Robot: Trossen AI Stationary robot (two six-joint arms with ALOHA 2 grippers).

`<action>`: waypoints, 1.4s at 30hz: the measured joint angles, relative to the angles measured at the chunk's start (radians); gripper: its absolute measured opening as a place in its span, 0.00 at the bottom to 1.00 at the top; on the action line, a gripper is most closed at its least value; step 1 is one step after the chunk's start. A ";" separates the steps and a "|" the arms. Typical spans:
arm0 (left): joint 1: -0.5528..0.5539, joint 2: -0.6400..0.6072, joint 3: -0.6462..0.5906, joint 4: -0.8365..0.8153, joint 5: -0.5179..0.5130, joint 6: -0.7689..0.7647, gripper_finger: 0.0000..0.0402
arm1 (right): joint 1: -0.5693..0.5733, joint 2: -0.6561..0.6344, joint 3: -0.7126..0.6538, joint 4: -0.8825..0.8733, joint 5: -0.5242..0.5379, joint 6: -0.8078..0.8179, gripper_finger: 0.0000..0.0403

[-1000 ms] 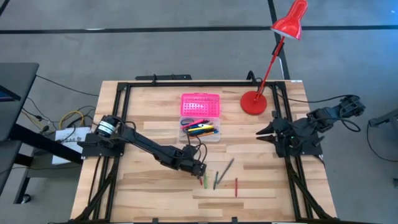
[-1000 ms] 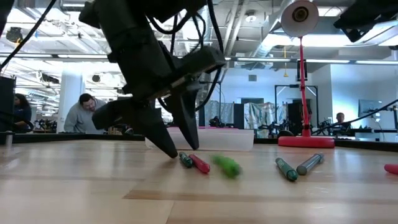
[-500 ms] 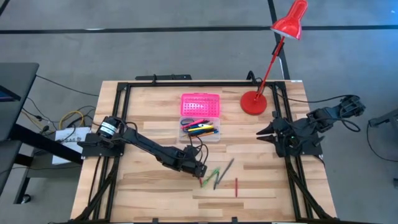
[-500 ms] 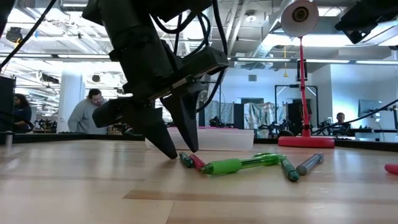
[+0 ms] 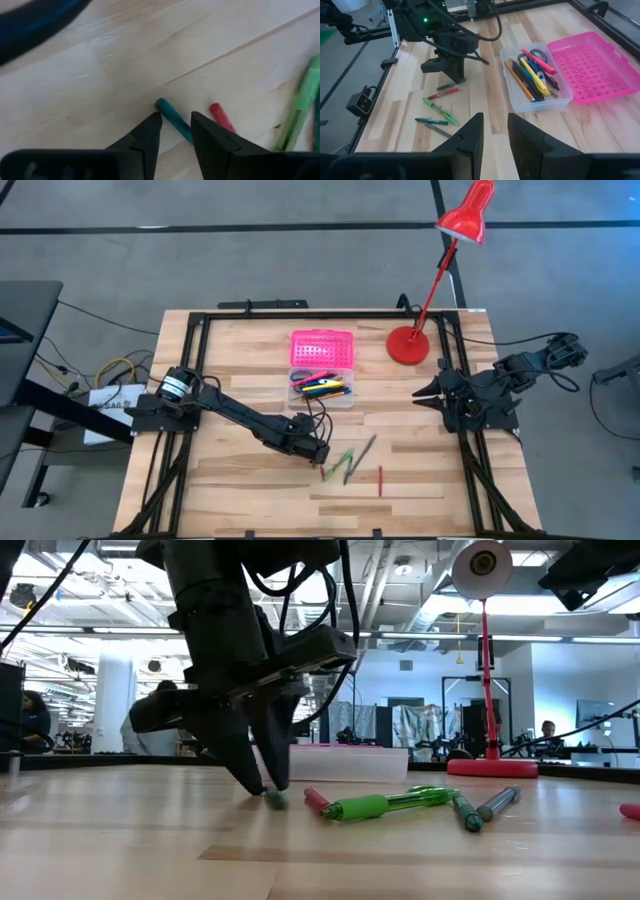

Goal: Pick & place school supplies into a supply box
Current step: Put the green crayon into the pink supply box

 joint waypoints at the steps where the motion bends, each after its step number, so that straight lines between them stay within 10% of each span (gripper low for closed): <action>1: 0.001 0.000 0.004 -0.008 0.000 0.003 0.24 | 0.000 0.000 0.000 0.000 0.002 0.001 0.20; 11: 0.008 0.001 0.014 -0.040 0.058 0.157 0.09 | 0.000 0.000 0.000 0.000 0.023 0.011 0.20; 24: -0.027 -0.003 0.018 -0.164 0.129 0.746 0.08 | 0.000 0.000 0.000 0.000 0.025 0.018 0.20; 42: -0.024 -0.002 0.015 -0.226 0.072 0.812 0.07 | 0.000 0.017 0.000 -0.001 0.081 0.027 0.20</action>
